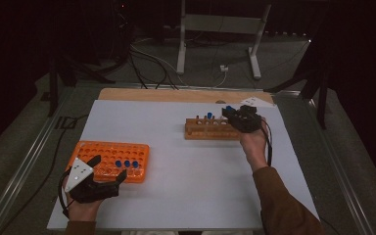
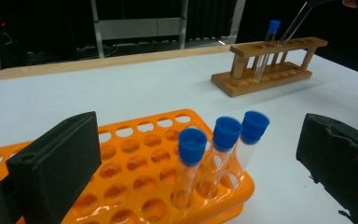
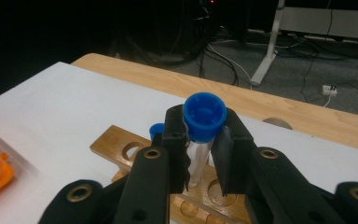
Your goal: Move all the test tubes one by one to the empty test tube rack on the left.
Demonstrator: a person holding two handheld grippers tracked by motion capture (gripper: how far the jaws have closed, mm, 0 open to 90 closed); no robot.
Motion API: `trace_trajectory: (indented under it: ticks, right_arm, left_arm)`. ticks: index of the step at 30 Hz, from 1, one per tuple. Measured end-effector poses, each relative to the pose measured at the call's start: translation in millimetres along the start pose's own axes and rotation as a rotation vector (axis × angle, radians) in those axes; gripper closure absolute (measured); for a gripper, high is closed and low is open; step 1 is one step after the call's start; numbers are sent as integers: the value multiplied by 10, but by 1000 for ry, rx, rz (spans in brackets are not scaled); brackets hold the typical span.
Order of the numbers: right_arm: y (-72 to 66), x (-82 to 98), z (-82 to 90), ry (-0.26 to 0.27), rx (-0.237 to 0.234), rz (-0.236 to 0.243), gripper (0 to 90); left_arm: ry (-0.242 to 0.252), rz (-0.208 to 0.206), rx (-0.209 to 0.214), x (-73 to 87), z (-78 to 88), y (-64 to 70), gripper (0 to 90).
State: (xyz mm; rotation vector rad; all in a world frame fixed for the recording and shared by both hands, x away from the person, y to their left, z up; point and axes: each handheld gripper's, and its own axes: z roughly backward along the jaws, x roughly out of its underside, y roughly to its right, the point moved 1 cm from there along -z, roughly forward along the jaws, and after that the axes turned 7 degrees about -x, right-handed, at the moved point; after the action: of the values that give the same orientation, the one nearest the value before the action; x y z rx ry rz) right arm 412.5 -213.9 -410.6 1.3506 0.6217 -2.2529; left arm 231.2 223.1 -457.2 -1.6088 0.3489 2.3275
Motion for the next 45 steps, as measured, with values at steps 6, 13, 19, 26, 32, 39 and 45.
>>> trace_trajectory:
  ticks: [6, 13, 19, 26, 32, 39, 45]
  right_arm:
    - [-18, -30, 93, 5, -16, 15, 761]
    - [-57, -34, 182, -2, -45, 25, 761]
    - [-92, -34, 254, -12, -84, 18, 760]
    - [-169, -24, 296, -34, -117, 32, 760]
    - [-247, -1, 304, -52, -149, 39, 760]
    - [-338, 24, 326, -63, -192, 43, 759]
    - [-427, 32, 355, -71, -224, 55, 759]
  left_arm:
    - [14, -12, 17, -131, -16, 80, 8]
    - [16, -30, 33, -239, -86, 189, 8]
    - [5, -43, 50, -308, -164, 287, 9]
    - [-3, -63, 73, -395, -255, 410, 10]
    - [-4, -79, 94, -462, -326, 524, 12]
    - [-13, -111, 113, -530, -408, 671, 12]
    - [-13, -118, 133, -557, -470, 787, 12]
